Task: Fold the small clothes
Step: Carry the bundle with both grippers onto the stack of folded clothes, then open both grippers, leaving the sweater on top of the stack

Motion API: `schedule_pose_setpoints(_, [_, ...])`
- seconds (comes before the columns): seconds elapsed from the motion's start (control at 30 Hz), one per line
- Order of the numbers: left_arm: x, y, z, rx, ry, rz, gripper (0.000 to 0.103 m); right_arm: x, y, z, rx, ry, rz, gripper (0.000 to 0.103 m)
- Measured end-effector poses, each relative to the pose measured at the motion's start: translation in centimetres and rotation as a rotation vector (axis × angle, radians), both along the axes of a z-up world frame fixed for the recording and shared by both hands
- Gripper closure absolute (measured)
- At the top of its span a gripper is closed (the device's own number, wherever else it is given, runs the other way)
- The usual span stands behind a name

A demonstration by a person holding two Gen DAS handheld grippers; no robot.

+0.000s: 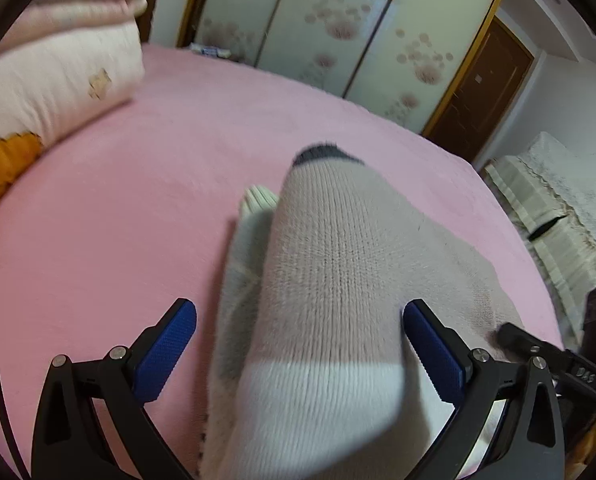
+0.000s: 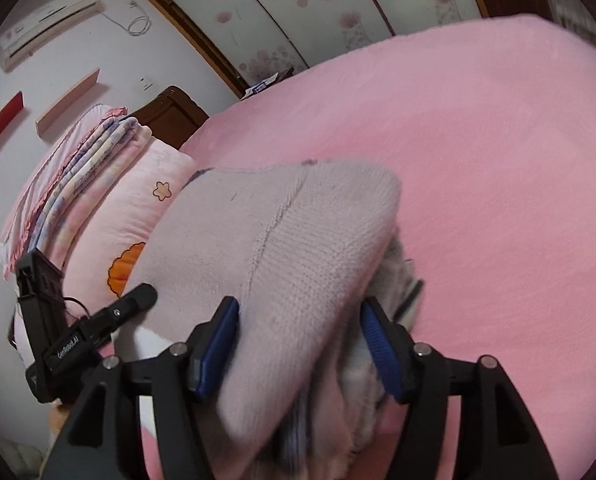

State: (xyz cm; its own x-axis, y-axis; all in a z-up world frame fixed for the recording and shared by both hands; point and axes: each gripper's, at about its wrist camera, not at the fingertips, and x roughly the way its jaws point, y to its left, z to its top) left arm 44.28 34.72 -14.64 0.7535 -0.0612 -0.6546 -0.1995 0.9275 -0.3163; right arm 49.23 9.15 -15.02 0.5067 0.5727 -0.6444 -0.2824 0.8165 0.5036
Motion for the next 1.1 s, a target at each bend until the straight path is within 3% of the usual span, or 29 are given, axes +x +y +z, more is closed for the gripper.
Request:
schedule_pose_setpoints(0.17, [-3.7,-1.0,3.0,-0.01,-0.028,0.055,0.0,-2.1,-3.4,2.3,-0.033,-0.001,-0.032,0.039])
schedule_pose_setpoints(0.37, [-8.8,-4.7,7.9,0.027,-0.054,0.038,0.0,-6.7,-7.4,6.1,-0.109,-0.015,-0.072,0.039])
schedule_pose_setpoints(0.6, [-14.9,-12.3,12.4,0.034,-0.031,-0.059,0.0,-14.7,-11.9,10.8,-0.204,-0.075,-0.078,0.039])
schedule_pose_setpoints(0.8, [-19.7,-19.9,14.5,-0.012,0.002,-0.148,0.0,-21.6,-14.7,13.8,-0.316,-0.165,-0.076,0.039])
schedule_pose_setpoints(1.1, [-25.1,-29.1,15.8,0.164,-0.026,-0.109,0.0,-29.0,-18.4,16.1,-0.369,-0.238,-0.086,0.039])
